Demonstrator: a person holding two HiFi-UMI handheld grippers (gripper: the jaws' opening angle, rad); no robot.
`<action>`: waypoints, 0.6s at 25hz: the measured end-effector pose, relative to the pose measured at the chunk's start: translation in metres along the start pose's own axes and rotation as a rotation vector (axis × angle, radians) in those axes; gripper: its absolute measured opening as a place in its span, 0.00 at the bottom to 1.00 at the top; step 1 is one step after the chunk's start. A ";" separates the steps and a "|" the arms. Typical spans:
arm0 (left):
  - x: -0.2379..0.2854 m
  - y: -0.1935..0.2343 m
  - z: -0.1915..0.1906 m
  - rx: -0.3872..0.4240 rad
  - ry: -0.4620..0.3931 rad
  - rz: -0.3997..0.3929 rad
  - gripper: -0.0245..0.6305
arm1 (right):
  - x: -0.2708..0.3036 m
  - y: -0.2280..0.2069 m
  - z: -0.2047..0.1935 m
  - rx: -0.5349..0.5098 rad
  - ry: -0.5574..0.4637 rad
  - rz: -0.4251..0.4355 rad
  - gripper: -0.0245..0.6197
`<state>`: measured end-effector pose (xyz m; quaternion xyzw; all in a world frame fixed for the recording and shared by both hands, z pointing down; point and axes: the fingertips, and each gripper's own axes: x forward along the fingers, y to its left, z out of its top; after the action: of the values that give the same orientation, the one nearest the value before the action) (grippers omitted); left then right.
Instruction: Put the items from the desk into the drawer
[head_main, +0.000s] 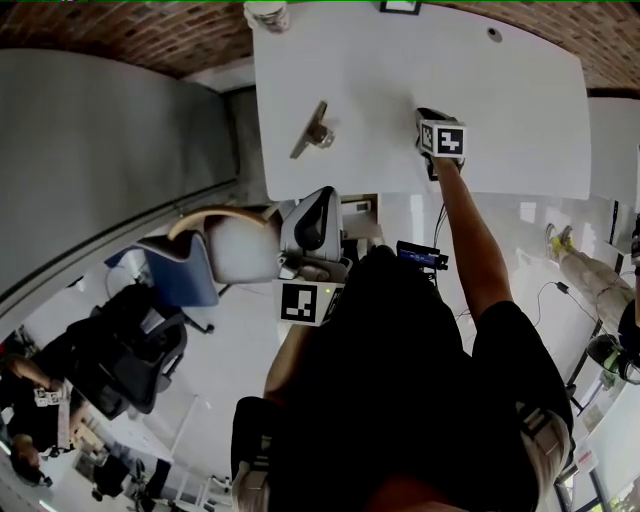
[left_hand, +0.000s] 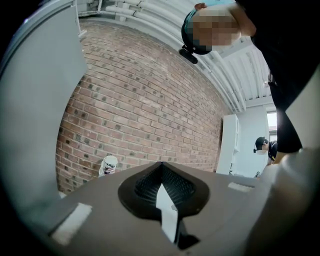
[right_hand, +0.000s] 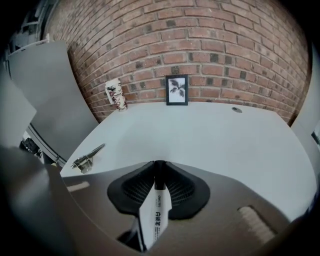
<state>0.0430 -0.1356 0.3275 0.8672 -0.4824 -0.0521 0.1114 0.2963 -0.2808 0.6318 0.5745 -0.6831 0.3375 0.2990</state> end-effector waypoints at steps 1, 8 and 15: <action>-0.004 -0.005 0.001 0.004 -0.004 0.002 0.05 | -0.007 0.000 -0.001 -0.002 -0.010 0.002 0.15; -0.042 -0.042 0.005 0.022 -0.031 0.009 0.05 | -0.060 0.009 -0.015 -0.028 -0.087 0.033 0.15; -0.083 -0.081 0.011 0.030 -0.080 0.006 0.05 | -0.115 0.023 -0.033 -0.052 -0.168 0.084 0.15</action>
<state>0.0638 -0.0260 0.2952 0.8647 -0.4897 -0.0790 0.0793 0.2931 -0.1843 0.5572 0.5638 -0.7378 0.2825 0.2409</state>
